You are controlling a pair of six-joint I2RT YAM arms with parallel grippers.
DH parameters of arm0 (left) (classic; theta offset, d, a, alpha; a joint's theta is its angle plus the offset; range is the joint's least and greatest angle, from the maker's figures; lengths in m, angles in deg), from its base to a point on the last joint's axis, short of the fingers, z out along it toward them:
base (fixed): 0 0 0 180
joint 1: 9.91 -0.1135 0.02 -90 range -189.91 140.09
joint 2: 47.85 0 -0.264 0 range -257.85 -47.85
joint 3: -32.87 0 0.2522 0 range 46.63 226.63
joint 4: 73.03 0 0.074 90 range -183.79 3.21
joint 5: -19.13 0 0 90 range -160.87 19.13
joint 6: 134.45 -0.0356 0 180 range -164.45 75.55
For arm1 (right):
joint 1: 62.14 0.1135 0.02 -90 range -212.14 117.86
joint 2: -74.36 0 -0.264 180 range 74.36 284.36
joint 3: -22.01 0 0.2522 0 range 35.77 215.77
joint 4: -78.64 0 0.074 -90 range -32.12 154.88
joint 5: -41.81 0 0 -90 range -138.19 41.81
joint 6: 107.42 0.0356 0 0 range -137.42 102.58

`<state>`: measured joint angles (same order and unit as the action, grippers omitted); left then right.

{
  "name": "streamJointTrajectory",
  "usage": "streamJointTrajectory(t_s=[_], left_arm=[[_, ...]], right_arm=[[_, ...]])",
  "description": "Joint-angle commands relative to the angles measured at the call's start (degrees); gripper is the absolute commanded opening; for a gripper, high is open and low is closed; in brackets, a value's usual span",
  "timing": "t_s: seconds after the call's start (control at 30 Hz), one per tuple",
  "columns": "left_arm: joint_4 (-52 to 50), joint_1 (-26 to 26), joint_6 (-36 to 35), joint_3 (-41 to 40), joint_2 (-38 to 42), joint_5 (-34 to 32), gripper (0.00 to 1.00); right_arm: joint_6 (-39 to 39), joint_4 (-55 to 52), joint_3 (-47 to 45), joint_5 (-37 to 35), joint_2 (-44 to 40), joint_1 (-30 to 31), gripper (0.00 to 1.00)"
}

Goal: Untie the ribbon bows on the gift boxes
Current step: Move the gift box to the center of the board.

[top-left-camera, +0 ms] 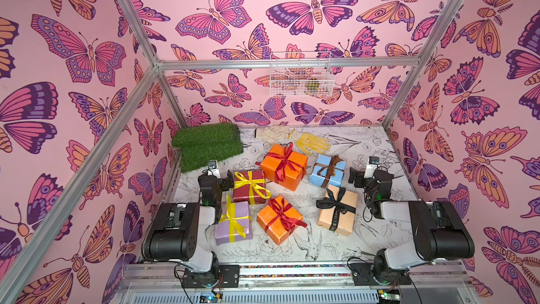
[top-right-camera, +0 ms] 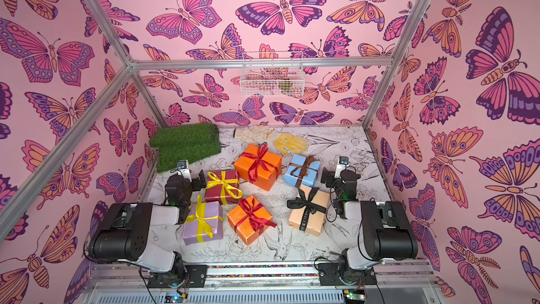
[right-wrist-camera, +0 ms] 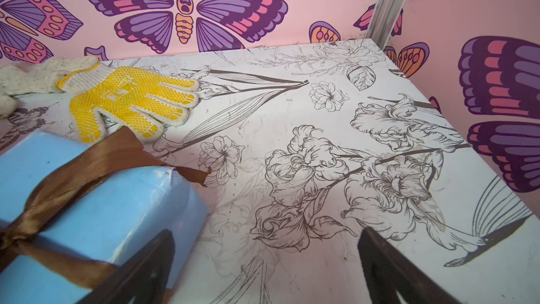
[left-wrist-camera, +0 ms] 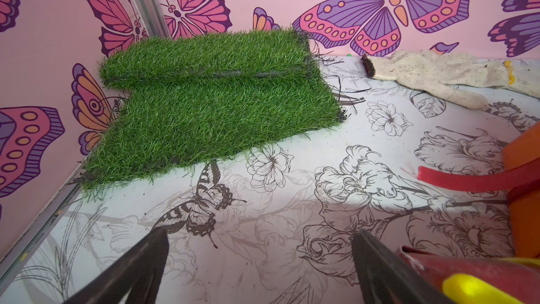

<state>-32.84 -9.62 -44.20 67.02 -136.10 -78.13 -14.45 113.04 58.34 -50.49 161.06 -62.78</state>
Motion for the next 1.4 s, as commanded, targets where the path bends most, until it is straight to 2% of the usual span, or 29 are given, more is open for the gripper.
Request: streamJointTrajectory(t_s=[0.0,0.4,0.53,0.6,0.7,0.83,0.9,1.07,1.2,1.37], left_arm=[[-0.7,-0.3,-0.4,0.4,-0.6,1.0,1.00],[-0.6,-0.5,-0.3,0.3,-0.5,1.2,1.00],[-2.9,-1.2,1.8,0.0,2.7,-1.8,1.00],[-6.8,-1.1,1.8,0.5,6.2,-2.8,1.00],[-13.4,0.1,1.2,2.0,11.7,-6.2,1.00],[-24.7,3.6,0.7,6.7,19.6,-9.9,1.00],[-32.1,5.8,0.3,11.2,21.5,-10.8,1.00],[-44.4,15.7,-4.1,21.7,22.9,-12.9,1.00],[-51.0,25.2,-5.0,28.0,23.1,-9.8,1.00],[-59.3,30.1,-0.8,34.6,23.3,1.2,1.00]], right_arm=[[-0.4,-1.1,0.4,0.5,-0.1,0.3,0.99],[-0.4,-1.4,0.4,0.2,-0.4,0.3,0.99],[1.0,-2.3,-0.1,-3.4,-3.3,0.5,0.99],[1.3,-6.2,0.1,-7.3,-7.0,1.5,0.99],[4.1,-20.9,4.3,-11.8,-13.1,3.6,0.99],[4.2,-31.5,7.2,-18.0,-19.5,10.1,0.99],[5.0,-38.8,9.9,-18.9,-22.4,12.8,0.99],[9.0,-57.6,17.2,-18.7,-28.2,17.9,1.00],[17.0,-70.4,22.2,-19.8,-30.1,20.5,0.93],[26.7,-82.4,24.5,-17.5,-31.8,20.6,0.83]])
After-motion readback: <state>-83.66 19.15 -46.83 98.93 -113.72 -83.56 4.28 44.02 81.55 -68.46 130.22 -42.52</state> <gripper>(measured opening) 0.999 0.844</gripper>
